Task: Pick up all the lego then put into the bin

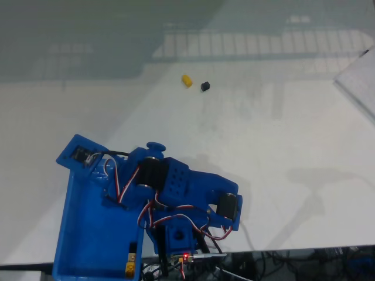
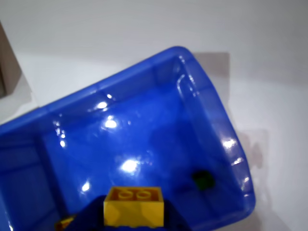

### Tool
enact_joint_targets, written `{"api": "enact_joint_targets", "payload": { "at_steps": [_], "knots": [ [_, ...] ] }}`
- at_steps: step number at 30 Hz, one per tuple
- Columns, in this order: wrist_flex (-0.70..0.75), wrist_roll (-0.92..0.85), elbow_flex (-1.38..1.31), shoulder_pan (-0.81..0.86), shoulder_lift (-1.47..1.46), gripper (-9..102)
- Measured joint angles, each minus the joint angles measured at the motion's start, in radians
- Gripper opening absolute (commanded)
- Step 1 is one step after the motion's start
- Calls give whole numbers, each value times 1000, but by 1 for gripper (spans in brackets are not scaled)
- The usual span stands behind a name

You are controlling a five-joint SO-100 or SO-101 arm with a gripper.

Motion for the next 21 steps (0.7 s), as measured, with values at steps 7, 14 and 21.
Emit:
{"api": "enact_joint_targets", "payload": {
  "at_steps": [7, 14, 21],
  "knots": [
    [2, -18, 0, 14, -29, 33],
    [-110, -66, -5, 242, -107, 32],
    [-649, -34, -12, 888, -359, 31]
  ]
}}
